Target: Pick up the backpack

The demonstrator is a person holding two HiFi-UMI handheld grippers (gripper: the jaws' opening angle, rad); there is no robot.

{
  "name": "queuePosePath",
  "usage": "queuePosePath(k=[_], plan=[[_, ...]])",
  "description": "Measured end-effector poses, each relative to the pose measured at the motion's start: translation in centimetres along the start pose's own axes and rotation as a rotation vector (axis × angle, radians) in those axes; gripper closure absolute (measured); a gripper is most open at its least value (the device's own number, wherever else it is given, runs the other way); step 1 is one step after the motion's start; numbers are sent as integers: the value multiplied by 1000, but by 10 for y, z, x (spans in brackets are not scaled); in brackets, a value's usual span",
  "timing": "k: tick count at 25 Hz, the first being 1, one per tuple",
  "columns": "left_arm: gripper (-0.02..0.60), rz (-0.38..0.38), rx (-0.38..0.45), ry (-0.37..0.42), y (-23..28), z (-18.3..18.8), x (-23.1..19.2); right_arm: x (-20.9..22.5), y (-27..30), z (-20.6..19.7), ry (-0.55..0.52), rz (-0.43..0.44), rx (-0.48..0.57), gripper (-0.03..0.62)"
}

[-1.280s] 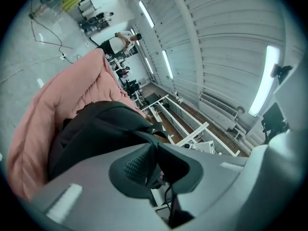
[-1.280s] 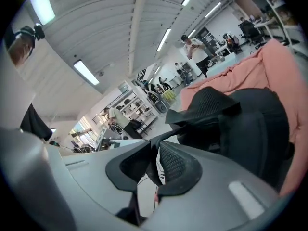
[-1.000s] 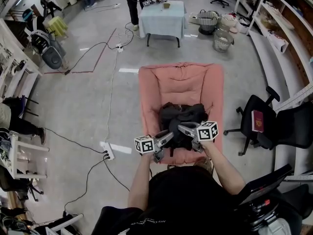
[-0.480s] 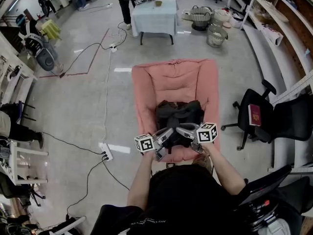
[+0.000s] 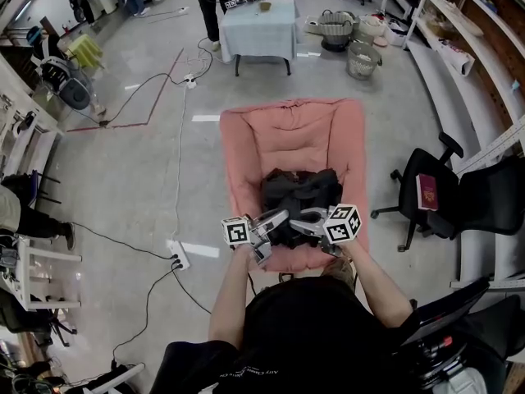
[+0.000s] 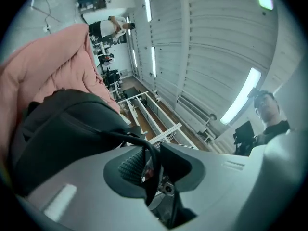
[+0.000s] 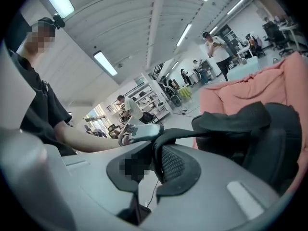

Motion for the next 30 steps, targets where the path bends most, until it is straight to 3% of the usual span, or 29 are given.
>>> queuePosePath(k=[5,12,19,23,27,30], plan=[[503,-94,16,-153,8,-10,0,-2,-8,0,6,-15,0,540],[501,-213,-54,-264,34,-31,7,-3,-41,-8,66,-30,2,545],[483,-249,-163,-354,51,-43,3,3,-58,-16,86,-64,-26,543],[489,-232,-249,-348,57,-51,3,-4,-63,-16,52,-58,-23,542],[479,-289,-286,-420,56,-57,15,-12,-68,-18,35,-47,-5,539],[402,-287,-317,-468,52,-64,14,-14,-67,-16,31,-45,24,534]])
Point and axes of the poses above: the fingertips, and each gripper's own axes: y forward along the fingers, x to its right, z out of its top, the point moved 3 cm from there along -y, backward along the fingers, and after that the axes turned 9 degrees about x, right-handed, at the moved point
